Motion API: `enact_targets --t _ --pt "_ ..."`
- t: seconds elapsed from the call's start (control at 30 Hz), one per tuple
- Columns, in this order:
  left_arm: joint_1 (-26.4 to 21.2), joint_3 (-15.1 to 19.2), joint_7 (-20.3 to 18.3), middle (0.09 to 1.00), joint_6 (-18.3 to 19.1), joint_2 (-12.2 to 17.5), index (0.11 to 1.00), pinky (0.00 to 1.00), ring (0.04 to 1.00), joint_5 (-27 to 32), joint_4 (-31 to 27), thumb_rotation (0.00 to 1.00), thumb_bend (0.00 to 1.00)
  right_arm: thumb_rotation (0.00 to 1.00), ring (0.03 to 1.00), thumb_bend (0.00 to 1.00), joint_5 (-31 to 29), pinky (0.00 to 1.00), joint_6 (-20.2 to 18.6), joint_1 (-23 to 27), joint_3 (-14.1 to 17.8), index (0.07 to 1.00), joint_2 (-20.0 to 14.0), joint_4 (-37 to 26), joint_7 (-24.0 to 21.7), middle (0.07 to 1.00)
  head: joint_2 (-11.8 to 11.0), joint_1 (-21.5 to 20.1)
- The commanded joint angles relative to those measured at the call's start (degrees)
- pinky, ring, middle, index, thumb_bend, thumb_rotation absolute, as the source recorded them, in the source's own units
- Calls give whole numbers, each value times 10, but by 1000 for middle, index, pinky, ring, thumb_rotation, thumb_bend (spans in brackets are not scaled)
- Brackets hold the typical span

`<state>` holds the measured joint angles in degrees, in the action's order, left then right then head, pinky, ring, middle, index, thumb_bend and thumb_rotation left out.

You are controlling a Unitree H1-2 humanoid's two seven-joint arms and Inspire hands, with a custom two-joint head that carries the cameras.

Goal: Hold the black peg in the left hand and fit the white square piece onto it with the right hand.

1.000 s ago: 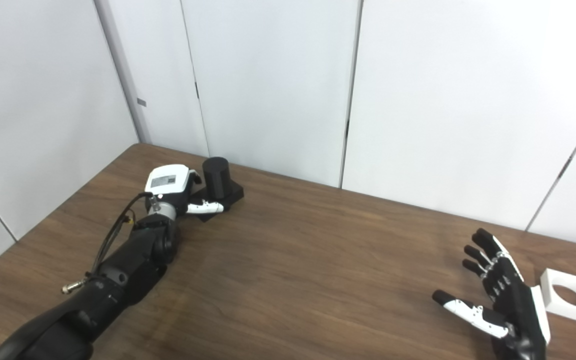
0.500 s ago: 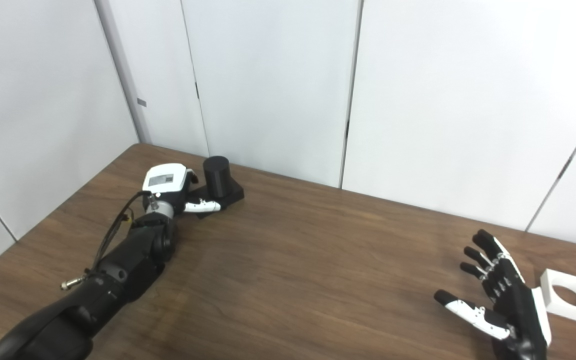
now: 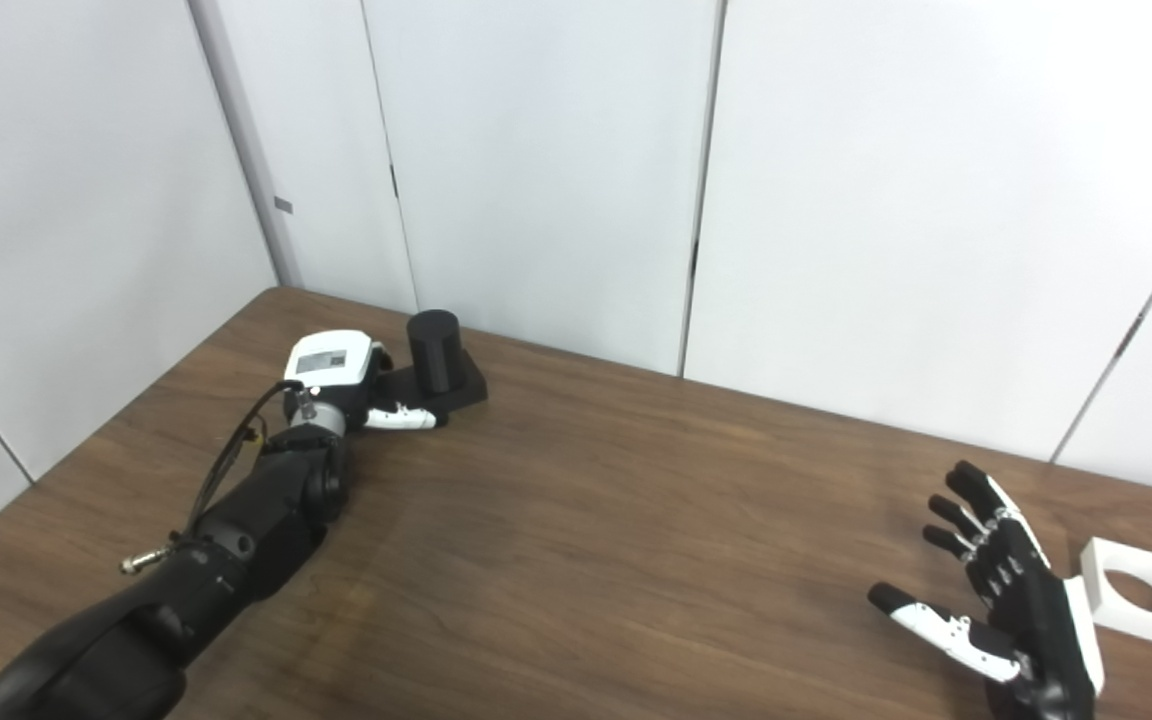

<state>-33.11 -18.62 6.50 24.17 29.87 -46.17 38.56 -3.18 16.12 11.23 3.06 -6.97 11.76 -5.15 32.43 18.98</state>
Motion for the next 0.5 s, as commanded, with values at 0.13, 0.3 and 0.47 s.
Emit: enact_targets --t 0.13,0.3,0.47 --pt "-16 -10 -40 897 -7 28 739 852 941 0 -23 509 926 191 833 512 -4 742 8 5 4 867 -7 -15 0 888 3 0" --pt "-13 -9 -69 886 -31 40 683 892 929 17 -35 331 888 201 826 521 1 742 1 6 4 861 -6 -19 4 883 4 0" --pt "-11 -13 -82 867 -39 45 634 899 902 22 -33 209 871 230 834 521 -4 737 8 6 4 866 -7 -17 -1 888 6 -2"
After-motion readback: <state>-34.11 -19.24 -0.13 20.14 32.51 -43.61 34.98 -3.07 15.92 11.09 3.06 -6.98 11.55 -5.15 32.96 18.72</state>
